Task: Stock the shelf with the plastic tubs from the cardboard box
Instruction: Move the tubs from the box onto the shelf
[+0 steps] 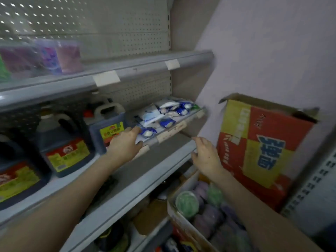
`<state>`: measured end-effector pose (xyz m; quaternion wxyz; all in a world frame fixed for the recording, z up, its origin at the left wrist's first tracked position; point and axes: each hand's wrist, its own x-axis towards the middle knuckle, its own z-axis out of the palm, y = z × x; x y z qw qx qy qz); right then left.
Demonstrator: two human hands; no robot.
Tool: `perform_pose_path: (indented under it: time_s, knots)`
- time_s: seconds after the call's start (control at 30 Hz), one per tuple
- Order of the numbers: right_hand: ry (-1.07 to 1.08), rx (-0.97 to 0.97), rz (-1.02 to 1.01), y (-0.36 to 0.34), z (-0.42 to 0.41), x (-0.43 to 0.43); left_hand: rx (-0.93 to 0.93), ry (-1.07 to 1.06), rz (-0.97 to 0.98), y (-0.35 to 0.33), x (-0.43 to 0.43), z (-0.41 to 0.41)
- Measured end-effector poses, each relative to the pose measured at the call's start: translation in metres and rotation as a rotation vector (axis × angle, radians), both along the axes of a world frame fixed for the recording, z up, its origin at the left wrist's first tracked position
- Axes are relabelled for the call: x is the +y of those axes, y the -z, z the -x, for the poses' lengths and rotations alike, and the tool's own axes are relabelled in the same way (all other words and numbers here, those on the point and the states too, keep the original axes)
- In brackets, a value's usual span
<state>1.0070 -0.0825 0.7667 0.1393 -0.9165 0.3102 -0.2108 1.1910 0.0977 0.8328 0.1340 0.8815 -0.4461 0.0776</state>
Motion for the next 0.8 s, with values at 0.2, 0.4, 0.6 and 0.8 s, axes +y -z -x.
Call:
perform_pose_path:
  time_s: [0.2, 0.4, 0.6, 0.8]
  knots:
    - [0.195, 0.029, -0.108, 0.06, 0.058, -0.023, 0.081, 0.138, -0.143, 0.06, -0.061, 0.013]
    - [0.373, 0.156, -0.227, 0.118, 0.083, -0.045, 0.157, 0.268, -0.246, 0.129, -0.117, 0.02]
    - [0.517, 0.177, -0.391, 0.175, 0.085, -0.058, 0.209, 0.413, -0.366, 0.2, -0.155, 0.008]
    - [0.645, 0.151, -0.514, 0.23, 0.088, -0.067, 0.273, 0.584, -0.389, 0.258, -0.188, 0.005]
